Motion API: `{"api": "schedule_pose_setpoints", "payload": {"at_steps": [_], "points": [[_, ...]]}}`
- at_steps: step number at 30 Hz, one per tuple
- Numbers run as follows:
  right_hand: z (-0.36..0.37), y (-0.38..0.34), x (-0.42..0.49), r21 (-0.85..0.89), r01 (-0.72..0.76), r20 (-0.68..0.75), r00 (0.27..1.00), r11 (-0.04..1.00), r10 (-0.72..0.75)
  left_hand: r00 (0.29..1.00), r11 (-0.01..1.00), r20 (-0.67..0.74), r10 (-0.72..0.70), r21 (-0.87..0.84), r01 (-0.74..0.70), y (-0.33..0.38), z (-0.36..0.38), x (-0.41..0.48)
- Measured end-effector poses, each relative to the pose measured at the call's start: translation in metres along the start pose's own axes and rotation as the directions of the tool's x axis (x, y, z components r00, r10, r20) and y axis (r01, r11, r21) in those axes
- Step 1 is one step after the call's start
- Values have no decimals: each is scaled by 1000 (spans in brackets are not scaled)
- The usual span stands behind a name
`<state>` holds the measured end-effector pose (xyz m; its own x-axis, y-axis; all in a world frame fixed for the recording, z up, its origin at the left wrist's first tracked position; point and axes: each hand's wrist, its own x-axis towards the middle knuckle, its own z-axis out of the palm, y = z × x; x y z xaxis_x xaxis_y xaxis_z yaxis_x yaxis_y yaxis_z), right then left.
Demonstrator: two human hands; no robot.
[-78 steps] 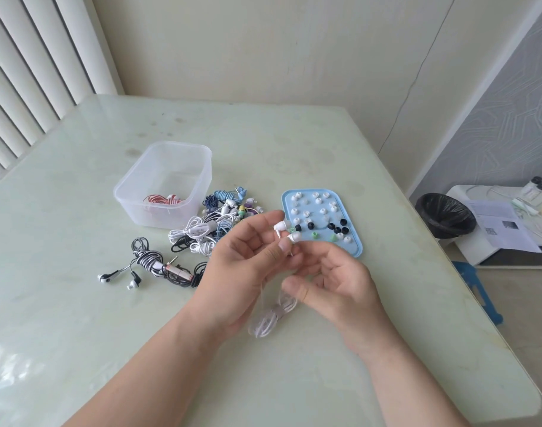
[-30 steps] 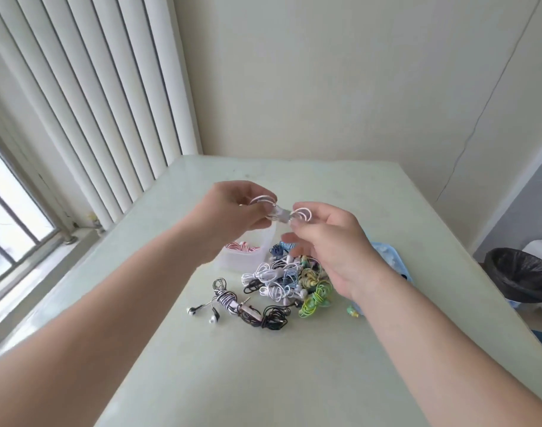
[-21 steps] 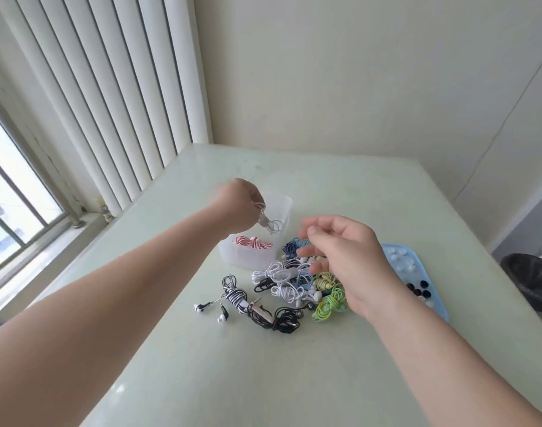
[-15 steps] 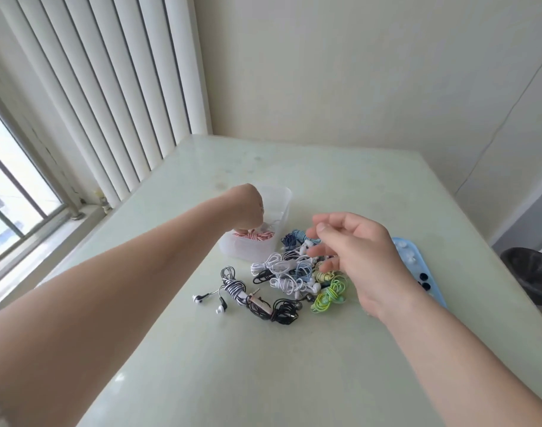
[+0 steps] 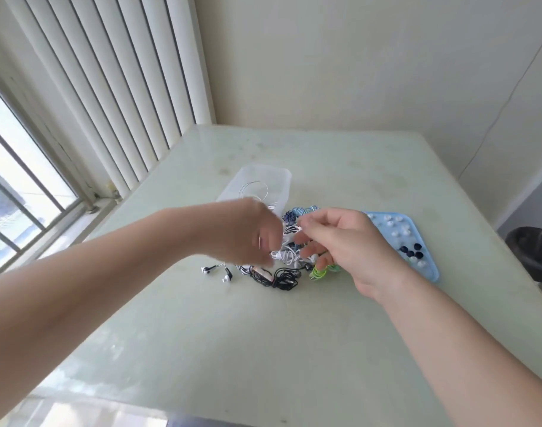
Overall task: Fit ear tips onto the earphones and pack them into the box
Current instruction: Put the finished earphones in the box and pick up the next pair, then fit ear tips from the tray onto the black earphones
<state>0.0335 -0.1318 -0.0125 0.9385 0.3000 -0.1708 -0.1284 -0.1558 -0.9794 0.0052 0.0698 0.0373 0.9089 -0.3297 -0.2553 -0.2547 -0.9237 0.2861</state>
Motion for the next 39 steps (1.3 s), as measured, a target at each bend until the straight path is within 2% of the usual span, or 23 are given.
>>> {"api": "schedule_pose_setpoints", "payload": {"at_steps": [2, 5, 10, 13, 17, 22, 25, 27, 33, 36, 37, 39], "points": [[2, 5, -7, -22, 0, 22, 1000, 1000, 1, 994, 995, 112, -1, 104, -10, -4, 24, -2], [2, 9, -18, -29, 6, 29, 1000, 1000, -5, 997, 983, 69, 33, 176, -45, -11, 49, 3], [-5, 14, -31, -39, 9, 20, 1000, 999, -8, 997, 979, 2, 81, 186, -80, -16, 54, 8], [-10, 17, -36, -46, 1, 4, 1000, 999, -1, 996, 991, -61, 61, 120, -53, -14, 46, 7], [-16, 22, -40, -32, -21, 0, 1000, 999, 21, 998, 1000, -69, 1, -28, -3, -6, 16, 2], [-14, 19, -41, -11, 52, -11, 999, 999, -52, 993, 957, -106, 42, -281, -71, 6, -14, -3], [-12, 16, -42, 78, 124, 49, 991, 989, -128, 993, 864, -93, 76, -490, -112, 16, -18, -5], [-13, 15, -42, 136, 149, 73, 984, 979, -160, 991, 768, -84, 103, -627, -133, 18, -15, -6], [-25, 20, -50, 202, 129, 84, 985, 971, -148, 988, 380, -102, 112, -915, -137, 18, 4, -1], [-29, 20, -55, 359, 86, 108, 985, 929, -133, 992, 198, -81, 98, -975, -99, 22, 22, 2], [-31, 20, -57, 401, 70, 98, 988, 913, -119, 993, 175, -73, 96, -981, -89, 23, 29, 4], [-33, 19, -59, 396, 62, 61, 994, 916, -94, 994, 229, -62, 90, -970, -81, 29, 44, 7]]}}
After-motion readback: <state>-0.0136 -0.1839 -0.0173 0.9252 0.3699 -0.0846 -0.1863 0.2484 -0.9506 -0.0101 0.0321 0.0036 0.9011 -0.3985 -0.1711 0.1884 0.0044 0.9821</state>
